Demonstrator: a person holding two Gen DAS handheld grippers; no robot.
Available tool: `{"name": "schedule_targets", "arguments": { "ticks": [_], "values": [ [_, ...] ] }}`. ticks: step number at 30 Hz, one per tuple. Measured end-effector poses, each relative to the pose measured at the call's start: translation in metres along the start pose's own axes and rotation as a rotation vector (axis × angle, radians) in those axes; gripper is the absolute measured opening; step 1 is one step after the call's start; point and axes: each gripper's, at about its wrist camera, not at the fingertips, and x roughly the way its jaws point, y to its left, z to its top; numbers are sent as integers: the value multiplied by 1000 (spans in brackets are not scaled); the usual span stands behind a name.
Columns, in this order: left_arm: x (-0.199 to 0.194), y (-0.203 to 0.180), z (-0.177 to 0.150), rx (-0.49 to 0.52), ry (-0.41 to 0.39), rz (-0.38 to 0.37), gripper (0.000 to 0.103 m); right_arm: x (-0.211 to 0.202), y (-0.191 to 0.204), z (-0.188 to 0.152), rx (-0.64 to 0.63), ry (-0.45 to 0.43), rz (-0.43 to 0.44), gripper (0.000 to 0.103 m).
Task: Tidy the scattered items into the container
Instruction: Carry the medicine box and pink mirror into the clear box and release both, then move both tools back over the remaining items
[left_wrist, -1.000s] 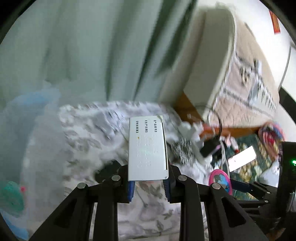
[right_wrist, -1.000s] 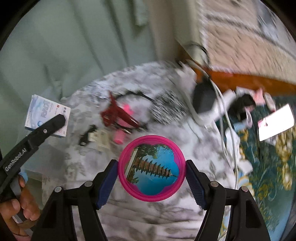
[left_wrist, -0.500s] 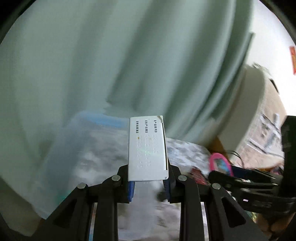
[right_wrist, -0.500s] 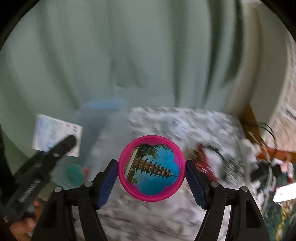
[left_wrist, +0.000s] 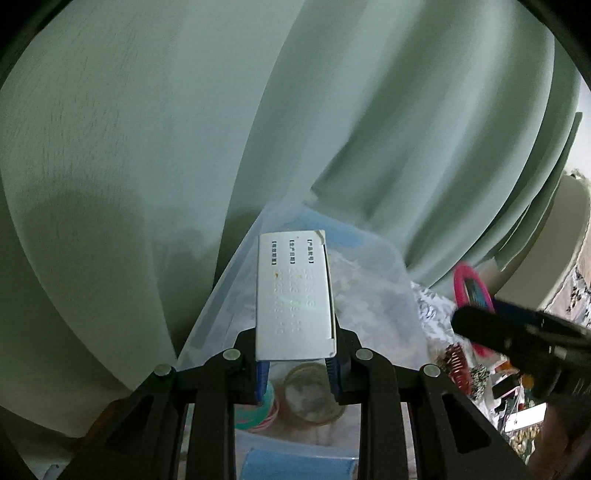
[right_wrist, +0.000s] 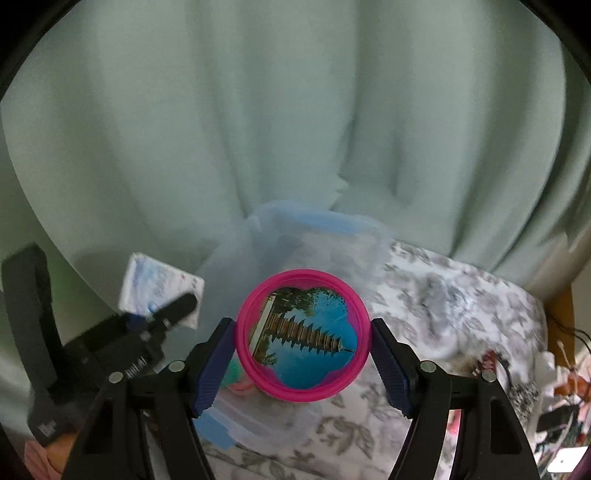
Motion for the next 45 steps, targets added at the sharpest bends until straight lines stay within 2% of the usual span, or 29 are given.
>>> {"name": "schedule_targets", "arguments": {
  "ticks": [6,17,19,21,24,28,35,38,45],
  "values": [
    [11,5,-2,-4,35,13,26,23,10,10,19,12,49,75],
    [22,-4,2,32,61,20,27,39,16,23,0,14,59,76],
    [24,-6,2,37,60,30,32,40,17,24,-17,6,65,76],
    [24,-6,2,33,59,33,51,41,17,25,-28,5,68,76],
    [15,-2,-6,30,56,35,57,42,15,24,-19,12,72,78],
    [11,-3,-6,37,62,31,57,40,15,25,-18,12,73,83],
    [3,-12,0,47,37,26,57,25,6,22,-5,-21,65,84],
    [-10,-20,3,47,18,44,57,14,-7,14,32,-29,52,84],
    [-5,-43,-4,89,67,77,57,-9,-48,-19,133,-21,-6,84]
  ]
}}
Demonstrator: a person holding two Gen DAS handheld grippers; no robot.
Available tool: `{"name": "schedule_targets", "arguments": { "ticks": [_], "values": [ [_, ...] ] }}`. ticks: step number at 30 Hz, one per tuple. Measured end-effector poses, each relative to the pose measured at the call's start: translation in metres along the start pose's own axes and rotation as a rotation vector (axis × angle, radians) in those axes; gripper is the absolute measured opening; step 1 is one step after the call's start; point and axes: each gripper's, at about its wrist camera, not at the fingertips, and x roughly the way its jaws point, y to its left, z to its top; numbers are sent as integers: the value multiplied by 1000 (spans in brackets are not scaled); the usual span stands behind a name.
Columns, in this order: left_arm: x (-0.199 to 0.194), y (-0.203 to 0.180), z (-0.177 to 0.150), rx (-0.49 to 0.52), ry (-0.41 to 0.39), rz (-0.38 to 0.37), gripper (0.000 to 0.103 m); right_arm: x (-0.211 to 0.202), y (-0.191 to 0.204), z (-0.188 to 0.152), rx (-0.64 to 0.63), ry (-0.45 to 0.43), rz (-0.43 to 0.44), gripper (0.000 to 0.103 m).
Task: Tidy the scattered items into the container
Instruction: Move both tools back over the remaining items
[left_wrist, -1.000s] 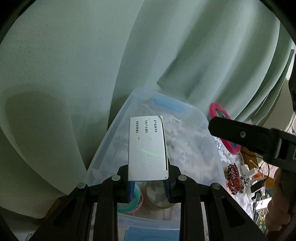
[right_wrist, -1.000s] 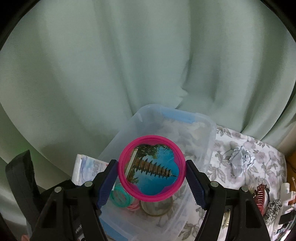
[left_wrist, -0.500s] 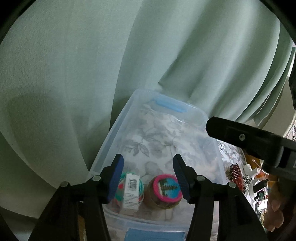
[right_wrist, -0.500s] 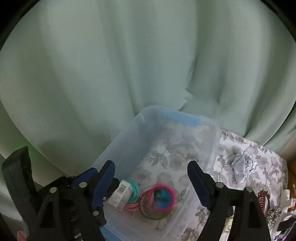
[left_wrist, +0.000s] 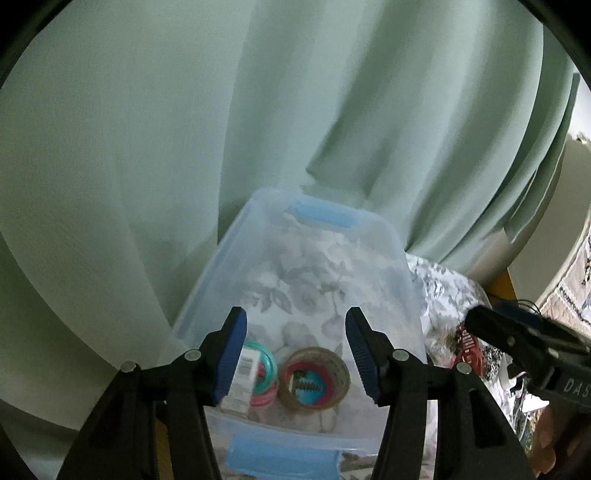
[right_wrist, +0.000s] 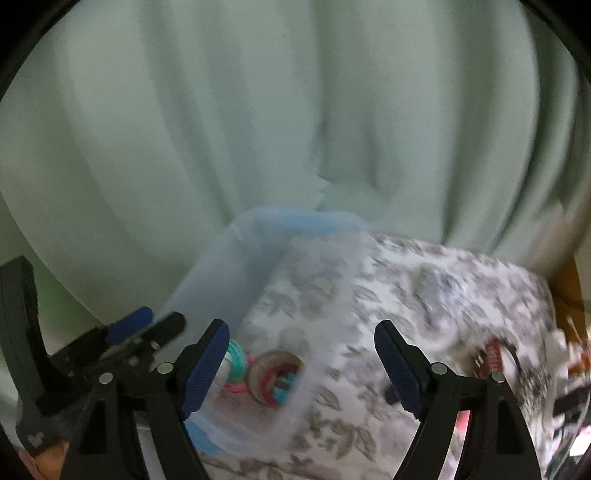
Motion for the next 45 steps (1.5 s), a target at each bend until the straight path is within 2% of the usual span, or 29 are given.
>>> {"name": "schedule_targets", "arguments": {
  "ticks": [7,16,20,24,28,31,34,38,41,43,45],
  "values": [
    [2,-43,-2,60,0,-23,57,-26,-62,-34,141,12,-59,84],
    [6,-125,-20,201,9,-31,66,-73,-159,-81,364,-60,-128,84],
    [15,-163,-36,279,56,-51,66,-92,-198,-101,463,-92,-191,84],
    [27,-189,-52,332,107,-62,66,-104,-230,-120,541,-121,-185,84],
    [42,-205,-67,366,163,-62,66,-109,-247,-134,572,-141,-194,87],
    [58,-210,-79,386,228,-74,66,-105,-252,-140,579,-147,-177,93],
    [69,-212,-89,414,268,-71,66,-98,-257,-144,597,-134,-174,93],
    [81,-209,-98,425,280,-61,66,-88,-261,-150,618,-130,-181,93],
    [94,-204,-106,410,312,-95,66,-78,-263,-153,620,-102,-168,94],
    [98,-200,-109,384,303,-133,66,-71,-262,-155,619,-84,-152,94],
    [99,-196,-110,355,250,-164,66,-65,-260,-155,597,-61,-182,94]
  ]
}}
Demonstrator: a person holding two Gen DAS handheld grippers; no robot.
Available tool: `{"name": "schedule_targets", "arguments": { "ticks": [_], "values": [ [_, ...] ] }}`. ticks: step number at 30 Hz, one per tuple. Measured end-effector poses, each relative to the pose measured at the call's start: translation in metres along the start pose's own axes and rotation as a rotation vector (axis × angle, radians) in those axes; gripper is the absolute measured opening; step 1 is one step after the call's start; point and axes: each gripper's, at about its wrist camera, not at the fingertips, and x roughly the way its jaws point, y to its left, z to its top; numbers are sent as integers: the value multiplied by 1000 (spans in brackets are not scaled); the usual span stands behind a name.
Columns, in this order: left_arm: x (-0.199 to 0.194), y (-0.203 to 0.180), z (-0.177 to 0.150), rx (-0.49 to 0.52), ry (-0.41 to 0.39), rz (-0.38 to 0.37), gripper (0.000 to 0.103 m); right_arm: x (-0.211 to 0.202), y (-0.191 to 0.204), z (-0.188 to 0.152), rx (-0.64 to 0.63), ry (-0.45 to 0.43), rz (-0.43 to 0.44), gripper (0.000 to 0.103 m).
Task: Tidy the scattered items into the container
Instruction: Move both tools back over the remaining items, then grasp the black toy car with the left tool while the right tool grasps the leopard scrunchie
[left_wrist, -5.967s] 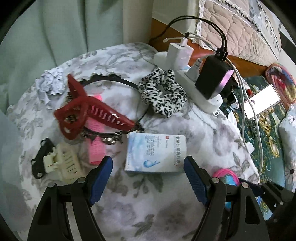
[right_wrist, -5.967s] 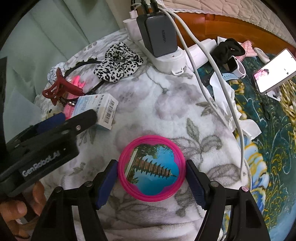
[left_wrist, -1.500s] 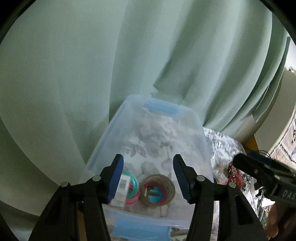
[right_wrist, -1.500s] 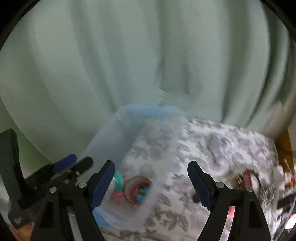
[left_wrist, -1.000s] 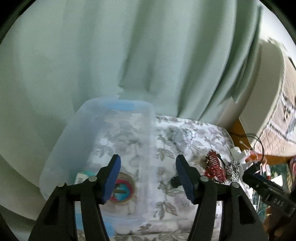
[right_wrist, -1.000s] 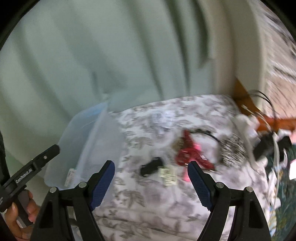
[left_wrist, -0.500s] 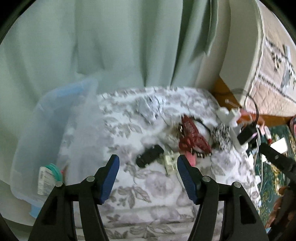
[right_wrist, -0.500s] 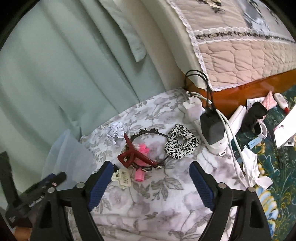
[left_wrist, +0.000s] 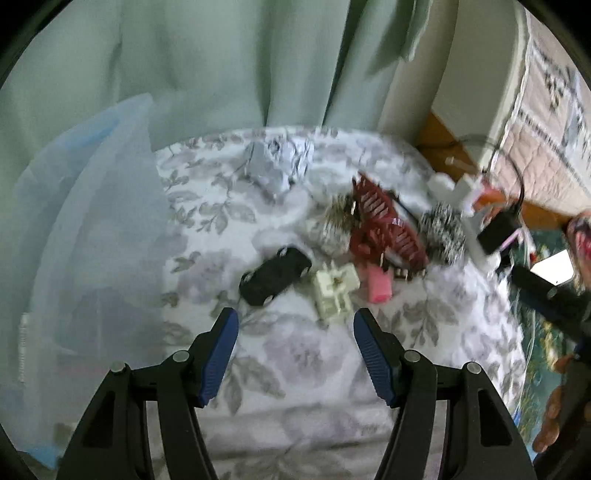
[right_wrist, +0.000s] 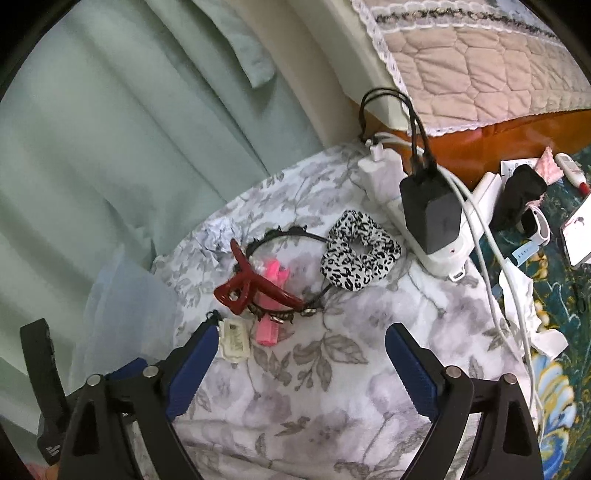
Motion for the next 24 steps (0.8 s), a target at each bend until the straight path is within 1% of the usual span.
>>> {"name": "schedule_targets", "arguments": {
  "ticks": [2,5,6,9,12,16,20,24],
  "values": [
    [-1,3,-1,-7,-38,-13,66,6,2,-2,-24,11,-34,94],
    [7,6,1,-8,-32,-22,66,13,4,-4,-46,28,-64,94],
    [10,7,2,-2,-30,-9,66,16,3,-4,-42,35,-70,94],
    [24,10,3,14,-14,28,66,27,2,-4,-33,70,-102,93],
    [39,15,5,18,8,39,66,39,2,-4,-51,104,-132,92],
    [59,21,8,49,40,56,66,50,2,-1,-61,124,-145,89],
    [76,22,7,89,72,56,66,60,3,6,-70,134,-157,88],
    [87,21,7,118,92,38,66,71,5,15,-81,144,-166,88]
  ]
}}
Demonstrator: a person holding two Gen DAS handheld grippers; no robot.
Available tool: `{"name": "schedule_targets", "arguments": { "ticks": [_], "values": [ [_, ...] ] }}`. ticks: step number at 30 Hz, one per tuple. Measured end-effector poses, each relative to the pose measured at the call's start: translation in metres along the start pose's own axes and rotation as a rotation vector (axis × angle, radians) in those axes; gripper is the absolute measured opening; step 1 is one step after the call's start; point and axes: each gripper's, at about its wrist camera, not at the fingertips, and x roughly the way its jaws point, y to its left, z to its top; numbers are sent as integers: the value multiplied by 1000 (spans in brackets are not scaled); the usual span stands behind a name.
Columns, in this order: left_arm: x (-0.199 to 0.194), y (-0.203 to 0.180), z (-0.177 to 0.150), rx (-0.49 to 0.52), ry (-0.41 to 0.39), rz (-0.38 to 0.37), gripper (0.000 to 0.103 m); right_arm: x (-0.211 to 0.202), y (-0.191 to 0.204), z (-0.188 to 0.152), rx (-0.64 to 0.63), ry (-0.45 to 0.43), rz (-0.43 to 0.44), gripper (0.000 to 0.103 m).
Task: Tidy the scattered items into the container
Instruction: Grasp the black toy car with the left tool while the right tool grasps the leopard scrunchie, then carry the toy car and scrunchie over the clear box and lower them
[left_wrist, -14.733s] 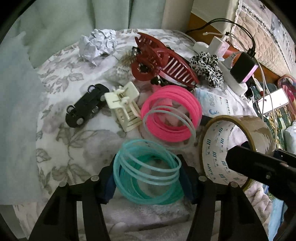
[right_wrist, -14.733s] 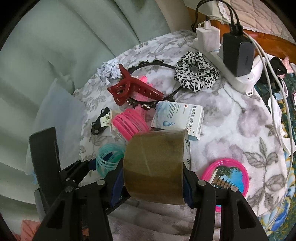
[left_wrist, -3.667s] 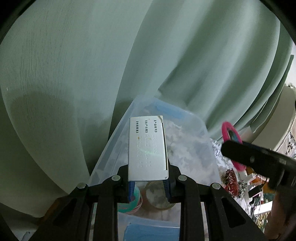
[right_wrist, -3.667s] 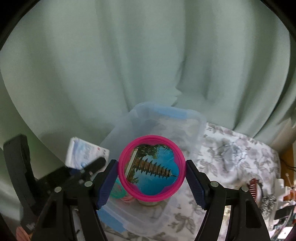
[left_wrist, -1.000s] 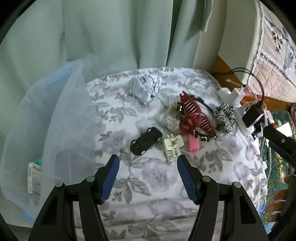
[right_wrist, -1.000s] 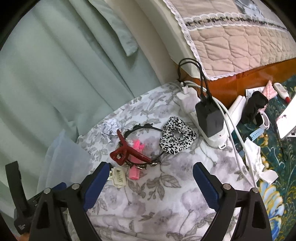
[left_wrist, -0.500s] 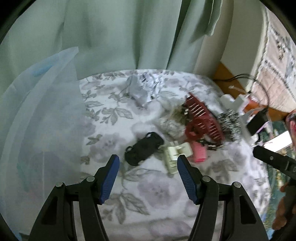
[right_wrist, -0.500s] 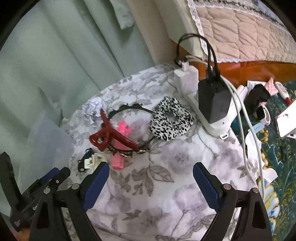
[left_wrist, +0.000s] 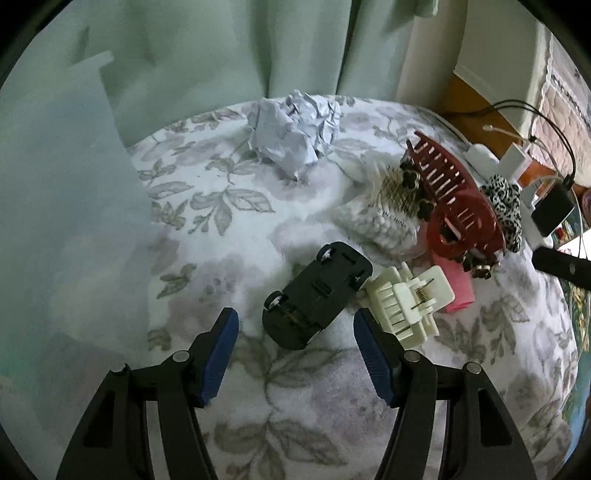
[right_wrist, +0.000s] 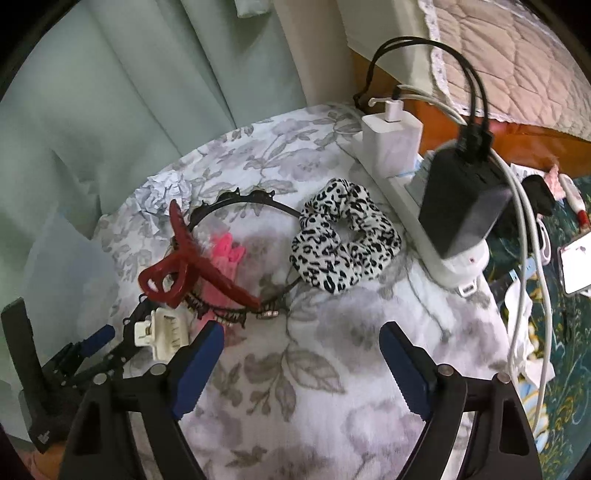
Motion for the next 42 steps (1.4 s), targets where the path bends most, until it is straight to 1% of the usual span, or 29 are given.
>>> {"name": "schedule_targets", "arguments": {
  "ticks": [8,14,15,19,20,22,23,24,25,28,31,36,42],
  "values": [
    [25,3,11,15,21,-5,66,20,1,27,-9,1,-48,78],
    [37,6,22,15,8,-20,65,44,1,39,-14,28,-82,66],
    [37,6,22,11,6,-21,63,46,0,40,-10,28,-87,64],
    [38,8,24,-4,-3,-21,56,52,-3,39,-6,32,-106,62],
    [38,8,24,-7,-4,-18,53,53,-3,38,-10,31,-110,61],
    [37,9,24,-13,-5,-12,48,54,-5,38,-11,28,-118,49],
    [36,9,24,-18,-3,-9,43,54,-6,37,-5,28,-119,47],
    [36,10,24,-23,-1,-5,37,53,-9,38,4,25,-116,44],
    [35,11,24,-31,1,-3,34,52,-11,37,16,20,-114,38],
    [30,15,23,-61,6,-14,34,45,-16,37,34,15,-113,27],
    [22,15,19,-75,1,-20,34,34,-18,36,39,-9,-105,22],
    [1,10,16,-80,-23,-18,34,9,-16,33,41,-52,-78,19],
    [-35,6,13,-85,-71,-32,34,-22,-12,26,49,-105,-38,17]
  ]
}}
